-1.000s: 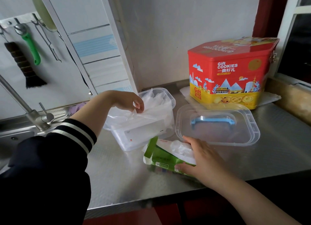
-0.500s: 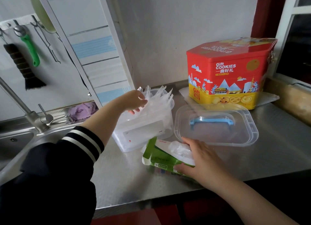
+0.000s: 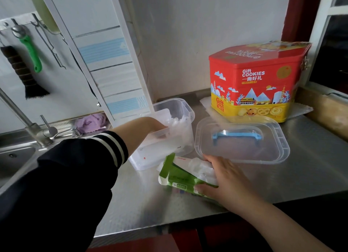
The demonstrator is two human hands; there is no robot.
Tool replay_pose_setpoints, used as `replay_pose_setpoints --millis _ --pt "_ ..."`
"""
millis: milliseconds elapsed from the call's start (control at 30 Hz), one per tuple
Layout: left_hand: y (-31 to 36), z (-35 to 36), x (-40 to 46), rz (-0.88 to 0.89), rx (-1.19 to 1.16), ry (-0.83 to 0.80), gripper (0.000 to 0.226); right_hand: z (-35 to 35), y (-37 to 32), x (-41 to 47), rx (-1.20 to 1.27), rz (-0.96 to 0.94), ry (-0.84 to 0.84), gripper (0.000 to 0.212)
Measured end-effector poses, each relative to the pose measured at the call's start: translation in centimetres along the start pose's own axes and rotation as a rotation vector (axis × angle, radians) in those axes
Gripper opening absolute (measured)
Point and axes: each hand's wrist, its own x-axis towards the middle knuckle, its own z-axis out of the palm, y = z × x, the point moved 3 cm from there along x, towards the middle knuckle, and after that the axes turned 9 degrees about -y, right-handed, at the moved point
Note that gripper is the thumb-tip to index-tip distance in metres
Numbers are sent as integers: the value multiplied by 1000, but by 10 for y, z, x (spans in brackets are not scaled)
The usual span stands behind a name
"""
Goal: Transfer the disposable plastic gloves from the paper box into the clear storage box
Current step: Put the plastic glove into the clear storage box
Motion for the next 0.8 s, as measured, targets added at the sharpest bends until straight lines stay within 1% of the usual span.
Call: replay_pose_setpoints --millis 67,100,167,233,300,333,367,433,467,500,533,567,600,633,667,733,800 --pt "-3 -4 12 14 50 -29 86 0 1 0 -6 2 12 86" --pt "3 -3 -1 26 91 -44 80 1 1 0 -9 2 15 86" --pt "14 -5 -27 124 217 -31 58 1 1 1 -11 3 3 88" --pt "20 -16 -50 244 291 48 48 0 1 1 21 12 -14 89" --pt "21 -30 -71 352 294 206 32 -3 1 2 88 30 -24 88" --pt "21 -36 -81 401 285 318 22 -5 1 3 122 41 -24 84" --pt "21 -38 -91 451 269 452 16 -6 1 5 161 52 -15 77" --pt "25 -32 -113 559 169 769 18 -8 2 10 244 69 17 58" --pt "28 -20 -126 650 80 896 17 -8 2 13 282 76 28 47" --pt "30 -3 -139 774 -11 968 15 -9 1 15 314 86 34 38" --pt "32 17 -148 911 -95 975 13 -8 1 16 341 102 36 32" --pt "32 37 -153 1026 -159 927 11 -8 0 19 364 117 36 29" --pt "31 57 -152 1102 -191 849 9 -8 0 20 396 132 42 28" --pt "29 74 -147 1123 -202 753 11 -8 0 23 424 144 50 27" --pt "25 88 -138 1107 -198 650 18 -9 0 25 443 152 56 24" --pt "17 110 -117 1022 -134 472 43 -11 -1 27 412 162 61 14" --pt "8 126 -100 937 -83 345 69 -13 -1 27 341 175 79 15"
